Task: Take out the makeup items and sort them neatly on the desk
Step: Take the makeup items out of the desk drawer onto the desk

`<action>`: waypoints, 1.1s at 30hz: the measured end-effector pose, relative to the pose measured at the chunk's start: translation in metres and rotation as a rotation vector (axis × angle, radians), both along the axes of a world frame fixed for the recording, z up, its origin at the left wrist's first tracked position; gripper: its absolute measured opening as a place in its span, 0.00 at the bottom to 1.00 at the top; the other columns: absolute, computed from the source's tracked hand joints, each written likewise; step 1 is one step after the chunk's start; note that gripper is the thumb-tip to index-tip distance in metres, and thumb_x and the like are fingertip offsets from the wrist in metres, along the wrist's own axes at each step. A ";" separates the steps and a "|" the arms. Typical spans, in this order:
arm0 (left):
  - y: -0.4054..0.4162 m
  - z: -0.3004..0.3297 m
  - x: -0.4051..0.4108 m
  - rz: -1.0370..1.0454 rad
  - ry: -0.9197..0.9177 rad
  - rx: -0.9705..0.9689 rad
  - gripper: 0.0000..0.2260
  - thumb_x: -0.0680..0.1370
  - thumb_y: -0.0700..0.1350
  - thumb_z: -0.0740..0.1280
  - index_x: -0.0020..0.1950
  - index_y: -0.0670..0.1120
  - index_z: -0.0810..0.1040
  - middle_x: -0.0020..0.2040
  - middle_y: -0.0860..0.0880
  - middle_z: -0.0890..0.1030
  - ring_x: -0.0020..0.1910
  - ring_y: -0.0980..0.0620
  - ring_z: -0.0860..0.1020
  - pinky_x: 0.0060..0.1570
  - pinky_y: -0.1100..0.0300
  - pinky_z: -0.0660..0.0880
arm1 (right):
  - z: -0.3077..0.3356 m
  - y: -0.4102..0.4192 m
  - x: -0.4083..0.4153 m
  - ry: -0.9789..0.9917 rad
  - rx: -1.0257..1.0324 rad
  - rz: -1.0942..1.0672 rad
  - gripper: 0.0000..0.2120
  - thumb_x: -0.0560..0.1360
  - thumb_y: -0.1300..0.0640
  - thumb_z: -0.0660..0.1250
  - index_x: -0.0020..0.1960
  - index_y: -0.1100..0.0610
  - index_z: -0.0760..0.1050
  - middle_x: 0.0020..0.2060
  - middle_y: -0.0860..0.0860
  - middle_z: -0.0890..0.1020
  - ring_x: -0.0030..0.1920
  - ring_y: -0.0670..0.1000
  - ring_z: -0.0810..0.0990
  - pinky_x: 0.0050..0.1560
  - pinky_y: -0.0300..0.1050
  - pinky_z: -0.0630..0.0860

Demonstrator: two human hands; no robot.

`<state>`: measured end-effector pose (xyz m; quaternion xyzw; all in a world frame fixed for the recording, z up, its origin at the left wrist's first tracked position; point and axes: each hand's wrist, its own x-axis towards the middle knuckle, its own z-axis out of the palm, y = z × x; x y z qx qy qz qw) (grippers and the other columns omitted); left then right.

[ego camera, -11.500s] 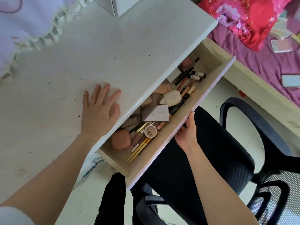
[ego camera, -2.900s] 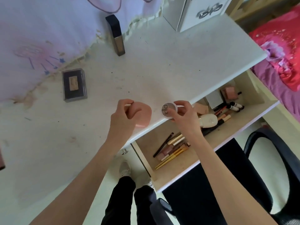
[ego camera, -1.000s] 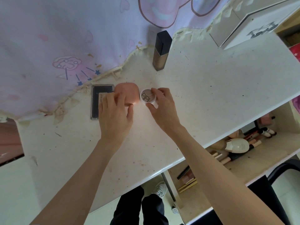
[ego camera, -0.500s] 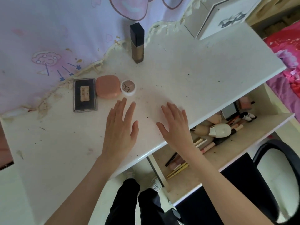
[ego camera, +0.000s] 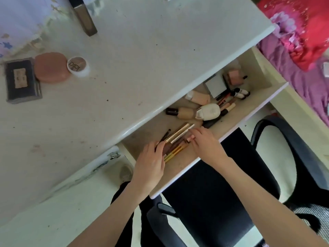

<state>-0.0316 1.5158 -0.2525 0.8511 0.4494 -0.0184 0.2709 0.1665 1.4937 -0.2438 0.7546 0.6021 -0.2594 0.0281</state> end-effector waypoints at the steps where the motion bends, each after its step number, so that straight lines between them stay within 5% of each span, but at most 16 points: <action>1: 0.000 -0.012 0.003 0.026 0.047 -0.047 0.19 0.80 0.46 0.57 0.70 0.45 0.62 0.63 0.46 0.69 0.60 0.49 0.69 0.57 0.58 0.70 | -0.006 0.002 0.004 -0.006 -0.027 0.038 0.17 0.79 0.58 0.57 0.67 0.59 0.69 0.62 0.56 0.74 0.62 0.57 0.70 0.62 0.49 0.66; 13: 0.009 -0.069 0.029 0.215 0.205 -0.162 0.17 0.76 0.49 0.66 0.60 0.43 0.67 0.59 0.44 0.69 0.58 0.46 0.70 0.53 0.55 0.70 | -0.058 0.037 0.001 -0.155 -0.068 0.380 0.16 0.76 0.59 0.61 0.63 0.59 0.69 0.61 0.55 0.71 0.63 0.56 0.67 0.66 0.51 0.62; 21: 0.003 -0.075 0.035 0.160 0.328 -0.088 0.13 0.81 0.50 0.56 0.59 0.42 0.69 0.57 0.44 0.70 0.57 0.46 0.70 0.50 0.55 0.69 | -0.064 0.042 0.002 -0.207 -0.208 0.416 0.15 0.77 0.60 0.59 0.63 0.60 0.69 0.61 0.57 0.70 0.62 0.58 0.67 0.59 0.52 0.66; 33: 0.006 -0.078 0.032 0.043 0.356 -0.106 0.18 0.82 0.52 0.51 0.56 0.43 0.75 0.56 0.44 0.74 0.55 0.46 0.72 0.53 0.55 0.68 | -0.063 0.042 0.007 -0.216 -0.284 0.505 0.16 0.80 0.59 0.55 0.67 0.58 0.66 0.66 0.57 0.68 0.67 0.58 0.63 0.62 0.52 0.65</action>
